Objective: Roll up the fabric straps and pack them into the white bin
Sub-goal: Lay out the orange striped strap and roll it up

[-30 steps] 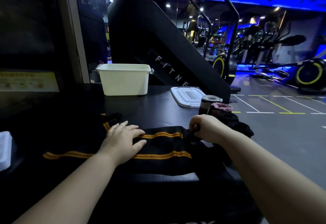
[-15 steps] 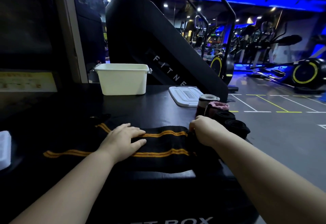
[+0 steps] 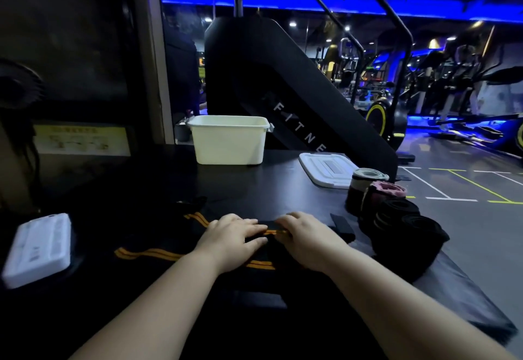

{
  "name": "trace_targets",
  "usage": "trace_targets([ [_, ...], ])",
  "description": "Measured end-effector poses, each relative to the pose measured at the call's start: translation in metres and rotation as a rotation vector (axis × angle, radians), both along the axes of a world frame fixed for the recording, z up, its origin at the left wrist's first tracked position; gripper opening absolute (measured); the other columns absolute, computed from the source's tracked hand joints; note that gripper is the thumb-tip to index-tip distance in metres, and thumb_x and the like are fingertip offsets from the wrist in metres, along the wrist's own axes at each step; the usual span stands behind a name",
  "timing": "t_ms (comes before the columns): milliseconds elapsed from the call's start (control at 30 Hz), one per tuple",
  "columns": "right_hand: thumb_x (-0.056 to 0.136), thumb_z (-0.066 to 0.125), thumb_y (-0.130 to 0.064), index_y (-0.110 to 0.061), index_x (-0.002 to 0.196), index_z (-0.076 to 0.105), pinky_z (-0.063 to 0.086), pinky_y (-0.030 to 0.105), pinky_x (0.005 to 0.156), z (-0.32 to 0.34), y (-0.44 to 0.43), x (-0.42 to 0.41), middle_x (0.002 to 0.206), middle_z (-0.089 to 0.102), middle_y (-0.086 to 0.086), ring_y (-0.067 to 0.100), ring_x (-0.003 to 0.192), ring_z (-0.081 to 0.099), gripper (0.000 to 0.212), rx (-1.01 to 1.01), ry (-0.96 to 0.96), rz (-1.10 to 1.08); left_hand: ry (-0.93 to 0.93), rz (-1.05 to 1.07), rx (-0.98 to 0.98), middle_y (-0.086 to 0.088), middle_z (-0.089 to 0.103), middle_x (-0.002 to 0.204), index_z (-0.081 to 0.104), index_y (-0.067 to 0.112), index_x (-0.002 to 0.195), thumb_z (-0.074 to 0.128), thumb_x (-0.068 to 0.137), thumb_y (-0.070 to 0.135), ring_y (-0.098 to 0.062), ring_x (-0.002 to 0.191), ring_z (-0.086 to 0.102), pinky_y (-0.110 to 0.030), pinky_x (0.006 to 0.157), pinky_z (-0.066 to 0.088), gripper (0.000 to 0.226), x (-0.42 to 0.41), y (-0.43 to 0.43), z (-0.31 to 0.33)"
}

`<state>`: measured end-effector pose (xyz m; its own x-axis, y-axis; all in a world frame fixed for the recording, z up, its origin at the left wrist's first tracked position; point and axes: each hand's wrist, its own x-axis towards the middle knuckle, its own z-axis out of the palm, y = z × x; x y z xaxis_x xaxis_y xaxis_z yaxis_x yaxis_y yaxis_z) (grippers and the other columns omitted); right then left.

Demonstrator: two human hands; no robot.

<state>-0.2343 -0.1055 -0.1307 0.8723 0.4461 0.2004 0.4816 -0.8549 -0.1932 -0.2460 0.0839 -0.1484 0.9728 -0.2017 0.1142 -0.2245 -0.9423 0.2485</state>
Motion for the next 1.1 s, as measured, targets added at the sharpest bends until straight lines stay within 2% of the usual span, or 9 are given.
trace_targets([
  [100, 0.095, 0.045, -0.054, -0.029, 0.137, 0.048, 0.036, 0.032, 0.104, -0.011, 0.001, 0.006, 0.141, 0.048, -0.004, 0.019, 0.131, 0.042, 0.049, -0.055, 0.048, -0.022, 0.029, -0.008, -0.050, 0.022, 0.033, 0.153, 0.042, 0.046, 0.142, 0.037, 0.100, 0.050, -0.010, 0.140, 0.023, -0.034, 0.113, 0.018, 0.042, 0.000, 0.002, 0.006],
  [200, 0.093, 0.041, -0.063, -0.036, 0.141, 0.042, 0.028, 0.033, 0.109, -0.017, -0.002, 0.010, 0.146, 0.040, -0.011, 0.015, 0.137, 0.033, 0.056, -0.079, 0.050, -0.050, 0.080, 0.012, -0.058, 0.013, 0.014, 0.161, 0.027, 0.036, 0.151, 0.038, 0.101, 0.047, -0.014, 0.147, 0.008, -0.038, 0.119, 0.013, 0.052, -0.001, 0.009, 0.010],
  [300, 0.091, 0.035, -0.069, -0.041, 0.143, 0.037, 0.028, 0.037, 0.107, -0.019, -0.001, 0.013, 0.143, 0.039, -0.012, 0.015, 0.136, 0.030, 0.059, -0.120, 0.012, -0.076, 0.162, 0.107, -0.004, 0.013, -0.003, 0.163, 0.012, 0.039, 0.153, 0.034, 0.098, 0.058, -0.020, 0.150, -0.005, -0.044, 0.119, 0.006, 0.062, -0.004, 0.022, 0.008],
  [400, 0.089, 0.031, -0.073, -0.044, 0.140, 0.037, 0.030, 0.036, 0.102, -0.021, 0.001, 0.014, 0.134, 0.042, -0.011, 0.016, 0.131, 0.032, 0.060, -0.136, -0.024, -0.099, 0.219, 0.182, 0.021, 0.010, 0.001, 0.163, 0.004, 0.044, 0.153, 0.028, 0.094, 0.067, -0.022, 0.150, -0.003, -0.043, 0.119, 0.002, 0.067, -0.008, 0.035, 0.006],
  [567, 0.092, 0.027, -0.069, -0.043, 0.135, 0.044, 0.032, 0.034, 0.097, -0.022, 0.002, 0.012, 0.125, 0.045, -0.013, 0.014, 0.126, 0.036, 0.053, -0.090, -0.055, -0.125, 0.142, 0.275, 0.126, 0.014, 0.010, 0.162, 0.016, 0.036, 0.154, 0.021, 0.096, 0.067, -0.018, 0.148, 0.010, -0.039, 0.119, 0.005, 0.067, -0.014, 0.053, 0.007],
  [700, 0.094, 0.030, -0.064, -0.040, 0.129, 0.047, 0.032, 0.033, 0.097, -0.021, 0.003, 0.011, 0.125, 0.045, -0.015, 0.012, 0.126, 0.036, 0.046, -0.076, -0.052, -0.135, 0.168, 0.277, 0.071, 0.012, 0.008, 0.162, 0.018, 0.038, 0.153, 0.022, 0.097, 0.064, -0.016, 0.149, 0.003, -0.044, 0.119, -0.001, 0.062, -0.014, 0.062, 0.002],
  [767, 0.093, 0.032, -0.065, -0.041, 0.128, 0.047, 0.032, 0.033, 0.098, -0.022, 0.002, 0.011, 0.126, 0.044, -0.015, 0.012, 0.126, 0.035, 0.045, -0.072, -0.046, -0.137, 0.158, 0.288, -0.001, 0.010, 0.009, 0.162, 0.023, 0.038, 0.152, 0.025, 0.099, 0.059, -0.016, 0.149, 0.002, -0.043, 0.119, 0.009, 0.057, -0.014, 0.066, 0.003],
  [933, 0.092, 0.033, -0.066, -0.041, 0.127, 0.047, 0.032, 0.034, 0.098, -0.024, 0.000, 0.011, 0.125, 0.044, -0.016, 0.011, 0.125, 0.036, 0.046, -0.052, -0.037, -0.135, 0.024, 0.375, 0.004, 0.002, 0.032, 0.147, 0.036, 0.025, 0.143, 0.034, 0.101, 0.049, -0.020, 0.139, 0.023, -0.039, 0.111, 0.029, 0.048, -0.009, 0.092, 0.006],
  [1100, 0.092, 0.033, -0.066, -0.042, 0.127, 0.046, 0.031, 0.034, 0.098, -0.023, 0.000, 0.011, 0.127, 0.044, -0.017, 0.012, 0.126, 0.035, 0.045, -0.048, -0.038, -0.145, 0.102, 0.414, 0.018, 0.002, 0.023, 0.155, 0.028, 0.036, 0.145, 0.029, 0.097, 0.060, -0.026, 0.146, 0.010, -0.046, 0.117, 0.017, 0.054, -0.008, 0.106, 0.000],
])
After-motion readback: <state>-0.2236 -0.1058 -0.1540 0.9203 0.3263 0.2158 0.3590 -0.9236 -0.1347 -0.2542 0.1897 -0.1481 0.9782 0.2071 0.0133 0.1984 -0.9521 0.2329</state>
